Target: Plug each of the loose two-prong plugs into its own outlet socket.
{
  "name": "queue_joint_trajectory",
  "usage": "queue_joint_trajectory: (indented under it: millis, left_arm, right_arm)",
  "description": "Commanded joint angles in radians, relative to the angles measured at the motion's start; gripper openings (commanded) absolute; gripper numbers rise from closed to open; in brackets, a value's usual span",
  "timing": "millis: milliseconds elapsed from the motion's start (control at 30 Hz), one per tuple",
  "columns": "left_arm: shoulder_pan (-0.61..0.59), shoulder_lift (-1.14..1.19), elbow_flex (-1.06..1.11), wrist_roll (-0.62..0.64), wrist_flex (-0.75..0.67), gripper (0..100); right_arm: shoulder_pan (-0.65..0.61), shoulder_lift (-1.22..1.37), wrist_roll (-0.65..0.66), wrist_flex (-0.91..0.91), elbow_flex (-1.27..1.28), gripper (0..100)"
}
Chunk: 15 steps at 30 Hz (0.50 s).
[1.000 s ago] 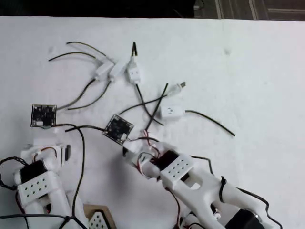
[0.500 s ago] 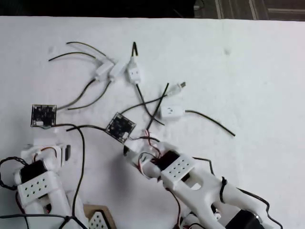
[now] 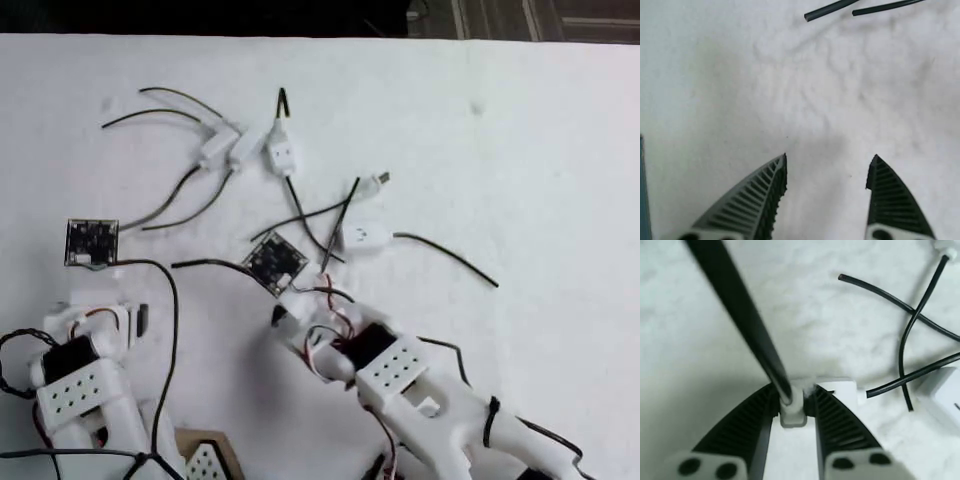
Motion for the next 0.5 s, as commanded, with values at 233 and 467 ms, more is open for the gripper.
queue_joint_trajectory:
  millis: [233, 467]
  left_arm:
    - [0.088, -0.018, -0.003, -0.002, -0.017, 26]
    - [0.088, -0.018, -0.002, -0.002, -0.014, 26]
  right_arm:
    - [0.008, -0.199, -0.100, 0.013, -0.005, 1.8]
    - [0.010, -0.289, -0.092, 0.033, 0.054, 1.8]
